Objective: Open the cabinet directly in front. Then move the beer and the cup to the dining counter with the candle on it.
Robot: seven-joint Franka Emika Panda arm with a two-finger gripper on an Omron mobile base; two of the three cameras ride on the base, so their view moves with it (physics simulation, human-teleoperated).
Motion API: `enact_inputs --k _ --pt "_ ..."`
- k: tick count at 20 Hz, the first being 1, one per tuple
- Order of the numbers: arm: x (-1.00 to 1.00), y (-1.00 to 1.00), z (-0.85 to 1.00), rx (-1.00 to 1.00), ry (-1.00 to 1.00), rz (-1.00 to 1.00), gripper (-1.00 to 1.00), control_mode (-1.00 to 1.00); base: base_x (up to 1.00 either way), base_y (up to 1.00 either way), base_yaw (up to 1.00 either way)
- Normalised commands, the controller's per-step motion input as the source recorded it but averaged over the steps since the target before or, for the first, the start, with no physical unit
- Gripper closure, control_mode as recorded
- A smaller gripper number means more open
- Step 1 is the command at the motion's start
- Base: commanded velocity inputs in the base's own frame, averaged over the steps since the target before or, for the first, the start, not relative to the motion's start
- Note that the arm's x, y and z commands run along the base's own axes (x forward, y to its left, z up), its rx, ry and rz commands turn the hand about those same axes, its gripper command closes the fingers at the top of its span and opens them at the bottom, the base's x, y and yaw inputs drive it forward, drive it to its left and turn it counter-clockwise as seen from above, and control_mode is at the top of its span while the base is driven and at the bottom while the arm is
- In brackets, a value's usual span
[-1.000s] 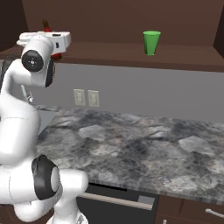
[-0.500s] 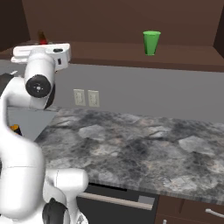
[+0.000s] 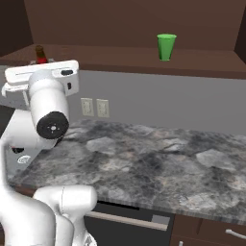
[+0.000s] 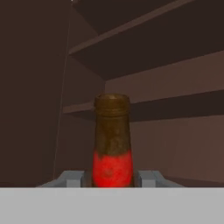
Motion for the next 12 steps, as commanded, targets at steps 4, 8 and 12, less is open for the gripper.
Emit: enact_inputs --k 4,8,12 --pt "-1.00 -0.33 0.00 0.00 0.00 0.09 1.00 -1.00 0.00 0.00 0.00" --pt "-1.00 -0.31 0.00 0.00 0.00 0.11 1.00 -1.00 0.00 0.00 0.00" --pt "-1.00 -0.31 0.00 0.00 0.00 0.11 1.00 -1.00 0.00 0.00 0.00"
